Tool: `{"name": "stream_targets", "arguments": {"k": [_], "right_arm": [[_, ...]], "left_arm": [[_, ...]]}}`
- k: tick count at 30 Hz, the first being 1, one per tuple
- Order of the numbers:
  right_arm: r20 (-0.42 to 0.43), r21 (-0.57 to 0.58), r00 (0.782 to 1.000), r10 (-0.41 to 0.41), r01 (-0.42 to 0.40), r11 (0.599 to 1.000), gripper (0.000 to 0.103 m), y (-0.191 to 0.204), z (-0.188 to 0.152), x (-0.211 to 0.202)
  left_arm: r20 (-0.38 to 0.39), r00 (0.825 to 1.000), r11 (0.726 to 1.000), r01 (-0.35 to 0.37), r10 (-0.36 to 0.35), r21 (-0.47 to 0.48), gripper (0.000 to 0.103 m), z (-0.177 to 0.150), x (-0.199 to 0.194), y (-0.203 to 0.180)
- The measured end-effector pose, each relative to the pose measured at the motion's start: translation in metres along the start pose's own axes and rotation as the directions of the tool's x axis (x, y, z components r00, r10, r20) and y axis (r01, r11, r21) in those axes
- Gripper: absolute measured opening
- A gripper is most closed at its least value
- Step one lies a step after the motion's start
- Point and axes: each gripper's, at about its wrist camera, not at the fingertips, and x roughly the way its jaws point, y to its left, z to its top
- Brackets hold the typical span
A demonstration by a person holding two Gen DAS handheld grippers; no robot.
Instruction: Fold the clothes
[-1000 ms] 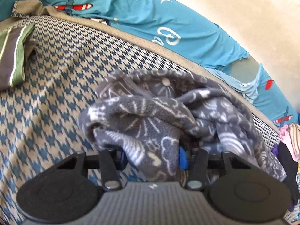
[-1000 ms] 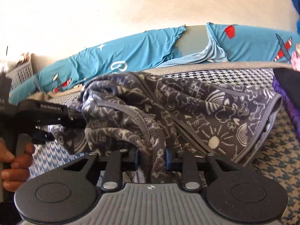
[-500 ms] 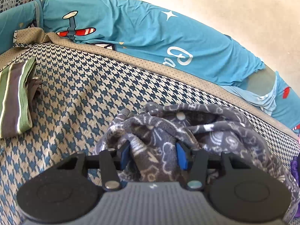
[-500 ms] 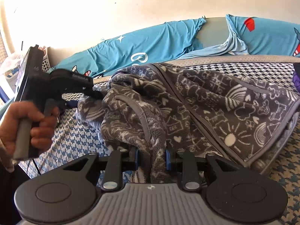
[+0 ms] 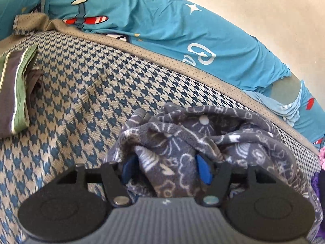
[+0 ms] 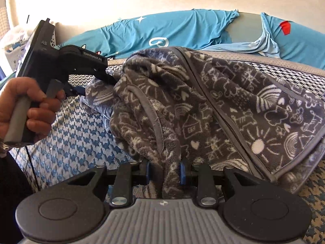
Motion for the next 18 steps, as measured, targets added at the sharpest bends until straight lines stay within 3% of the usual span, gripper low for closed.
{"name": "stream_targets", "arguments": {"k": [7,11,18], "right_arm": [[0.023,-0.092,0.997,-0.076,0.077,0.993,0.03,0.014,-0.008,0.011],[0.053,-0.134,0.992,-0.113,0.119,0.984,0.031,0.021,-0.013,0.014],[0.081,-0.08,0.986,-0.145,0.151,0.985,0.028,0.026,-0.019,0.007]], "left_arm": [[-0.011,1.0,1.0,0.005,-0.005,-0.006,0.086,-0.005,-0.007,-0.001],[-0.016,1.0,1.0,0.015,-0.015,-0.011,0.091,-0.009,-0.012,-0.001],[0.003,1.0,1.0,0.027,-0.027,-0.01,0.097,-0.014,-0.027,0.004]]}}
